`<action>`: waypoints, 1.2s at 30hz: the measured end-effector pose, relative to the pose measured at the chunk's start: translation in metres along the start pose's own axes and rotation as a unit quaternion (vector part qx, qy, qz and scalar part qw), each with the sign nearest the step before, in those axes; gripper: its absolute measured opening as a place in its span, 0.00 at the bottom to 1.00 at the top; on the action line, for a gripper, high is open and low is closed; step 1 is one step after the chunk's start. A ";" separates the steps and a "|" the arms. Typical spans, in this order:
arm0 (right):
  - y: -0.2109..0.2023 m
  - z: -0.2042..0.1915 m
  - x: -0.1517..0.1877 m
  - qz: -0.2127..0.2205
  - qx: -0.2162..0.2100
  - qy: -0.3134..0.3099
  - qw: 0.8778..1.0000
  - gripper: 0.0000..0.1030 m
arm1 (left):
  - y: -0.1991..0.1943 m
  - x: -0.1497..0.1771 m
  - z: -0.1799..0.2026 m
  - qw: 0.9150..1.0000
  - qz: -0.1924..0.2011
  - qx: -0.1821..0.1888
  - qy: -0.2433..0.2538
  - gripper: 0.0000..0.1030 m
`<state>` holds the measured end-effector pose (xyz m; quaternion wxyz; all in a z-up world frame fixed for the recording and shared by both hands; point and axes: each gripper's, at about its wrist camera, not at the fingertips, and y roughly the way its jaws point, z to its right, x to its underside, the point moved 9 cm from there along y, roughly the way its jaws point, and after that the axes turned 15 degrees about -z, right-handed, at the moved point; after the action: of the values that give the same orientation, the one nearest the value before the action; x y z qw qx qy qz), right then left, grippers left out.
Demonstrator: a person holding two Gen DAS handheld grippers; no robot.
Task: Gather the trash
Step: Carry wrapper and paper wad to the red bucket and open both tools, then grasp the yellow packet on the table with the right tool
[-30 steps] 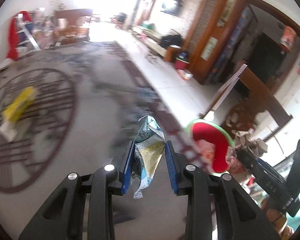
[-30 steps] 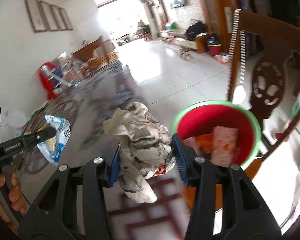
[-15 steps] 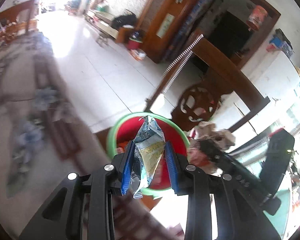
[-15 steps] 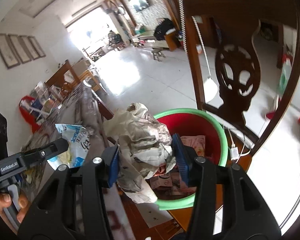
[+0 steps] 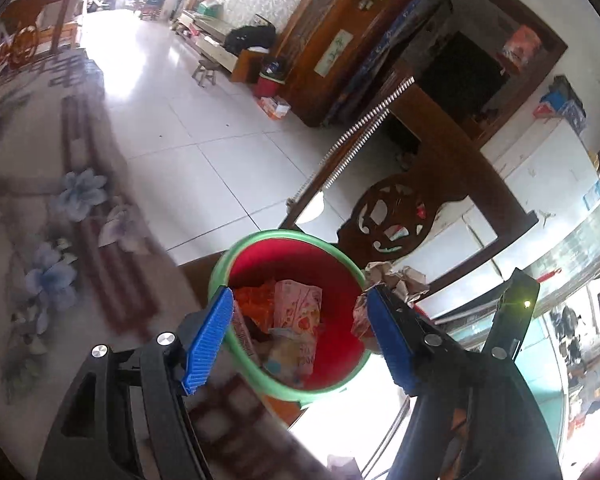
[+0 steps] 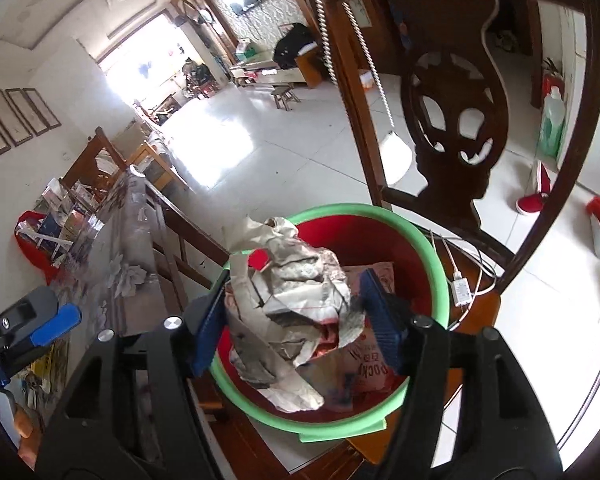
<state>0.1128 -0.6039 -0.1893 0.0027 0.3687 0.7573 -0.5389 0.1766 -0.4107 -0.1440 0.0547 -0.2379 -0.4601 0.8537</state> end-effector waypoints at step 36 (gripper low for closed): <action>0.148 -0.557 0.209 -0.241 -0.123 -0.323 0.907 0.82 | -0.323 0.234 -0.323 0.905 0.202 -0.282 -0.247 0.65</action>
<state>0.2627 -0.0103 -0.1604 0.1627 -0.0231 0.8410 -0.5154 0.0772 0.0918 -0.1147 -0.3039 -0.1127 -0.6220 0.7128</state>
